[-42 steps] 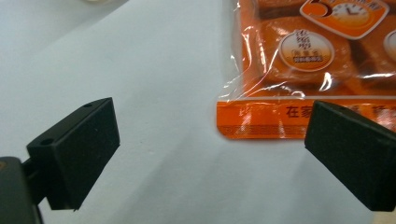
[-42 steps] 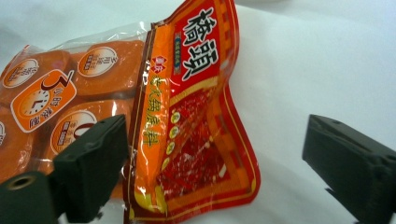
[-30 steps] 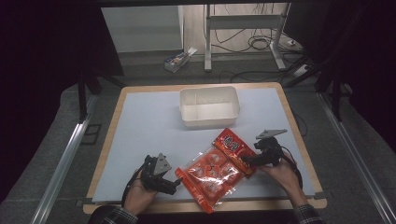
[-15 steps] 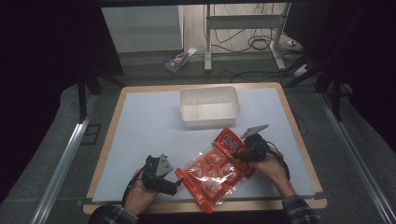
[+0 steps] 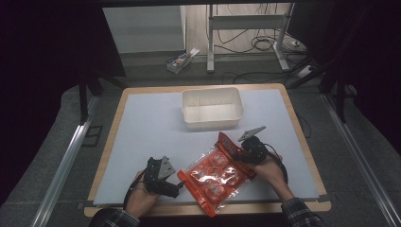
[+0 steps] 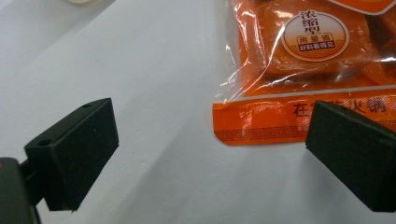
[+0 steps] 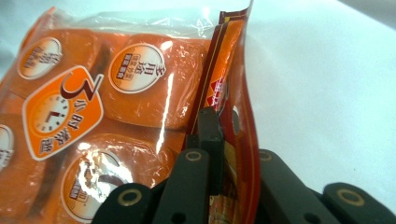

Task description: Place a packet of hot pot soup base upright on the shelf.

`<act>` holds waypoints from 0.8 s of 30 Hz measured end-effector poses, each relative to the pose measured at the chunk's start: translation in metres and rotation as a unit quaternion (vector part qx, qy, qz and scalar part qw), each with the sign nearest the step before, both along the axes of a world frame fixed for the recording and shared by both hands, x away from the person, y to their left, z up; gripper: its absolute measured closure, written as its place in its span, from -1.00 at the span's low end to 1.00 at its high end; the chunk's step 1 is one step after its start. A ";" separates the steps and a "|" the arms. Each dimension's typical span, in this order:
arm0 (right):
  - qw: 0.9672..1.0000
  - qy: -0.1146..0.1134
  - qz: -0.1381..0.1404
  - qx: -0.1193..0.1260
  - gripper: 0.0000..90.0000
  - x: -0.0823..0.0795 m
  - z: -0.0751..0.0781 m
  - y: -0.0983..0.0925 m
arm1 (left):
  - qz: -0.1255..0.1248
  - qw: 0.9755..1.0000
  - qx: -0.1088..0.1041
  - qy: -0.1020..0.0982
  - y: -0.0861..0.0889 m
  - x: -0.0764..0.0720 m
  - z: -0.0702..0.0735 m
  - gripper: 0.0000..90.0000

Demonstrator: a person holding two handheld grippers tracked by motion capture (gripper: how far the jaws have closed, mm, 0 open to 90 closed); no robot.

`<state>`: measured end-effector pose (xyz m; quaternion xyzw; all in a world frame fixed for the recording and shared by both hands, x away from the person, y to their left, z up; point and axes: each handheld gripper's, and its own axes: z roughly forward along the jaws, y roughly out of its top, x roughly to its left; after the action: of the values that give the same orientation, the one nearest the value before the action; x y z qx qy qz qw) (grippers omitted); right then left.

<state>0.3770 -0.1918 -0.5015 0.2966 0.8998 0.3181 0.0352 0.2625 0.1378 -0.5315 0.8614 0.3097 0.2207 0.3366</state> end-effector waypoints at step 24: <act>0.996 -0.062 0.062 0.023 0.98 -0.027 0.093 0.025 | 0.036 0.998 -0.039 -0.031 0.016 -0.001 0.009 -0.96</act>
<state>0.3499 -0.1667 -0.4082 0.2211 0.9050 0.3578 0.0641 0.2616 0.1541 -0.5224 0.8284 0.3384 0.2474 0.3715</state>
